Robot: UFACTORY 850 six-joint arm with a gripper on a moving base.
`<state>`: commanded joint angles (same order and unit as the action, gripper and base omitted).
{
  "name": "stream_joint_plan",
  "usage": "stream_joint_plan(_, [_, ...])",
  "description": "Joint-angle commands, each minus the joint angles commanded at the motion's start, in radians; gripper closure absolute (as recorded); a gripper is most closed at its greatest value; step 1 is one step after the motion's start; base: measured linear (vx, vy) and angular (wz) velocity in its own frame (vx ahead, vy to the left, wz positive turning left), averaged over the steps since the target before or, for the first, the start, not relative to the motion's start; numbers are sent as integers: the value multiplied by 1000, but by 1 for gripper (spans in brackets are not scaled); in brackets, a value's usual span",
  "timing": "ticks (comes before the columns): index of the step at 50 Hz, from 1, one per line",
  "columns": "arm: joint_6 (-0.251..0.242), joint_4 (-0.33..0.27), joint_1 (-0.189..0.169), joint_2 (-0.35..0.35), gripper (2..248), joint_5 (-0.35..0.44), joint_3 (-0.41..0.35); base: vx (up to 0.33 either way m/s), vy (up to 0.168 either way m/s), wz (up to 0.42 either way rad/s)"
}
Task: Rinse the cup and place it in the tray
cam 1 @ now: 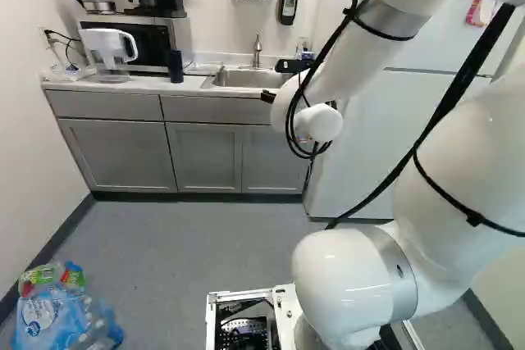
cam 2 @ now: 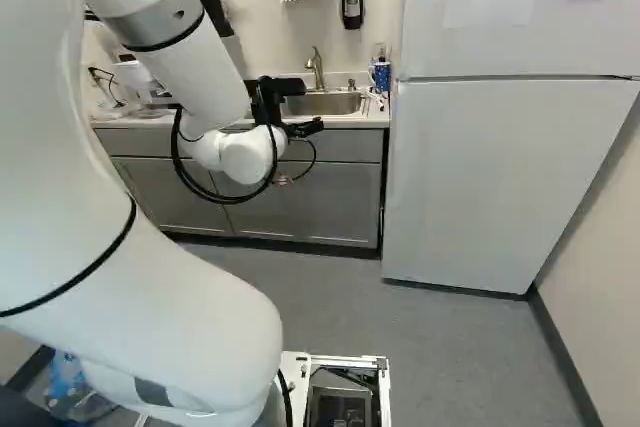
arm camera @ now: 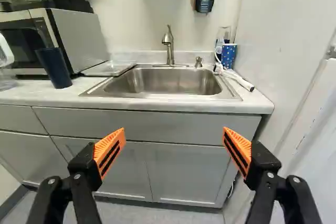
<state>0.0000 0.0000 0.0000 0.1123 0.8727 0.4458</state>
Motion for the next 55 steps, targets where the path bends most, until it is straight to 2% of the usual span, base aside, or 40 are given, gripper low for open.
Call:
stream_joint_plan(29, [0,0,0,-23,3,-2,89,0,0,0])
stream_joint_plan(55, [0,0,0,-44,3,-40,168,0,0,0])
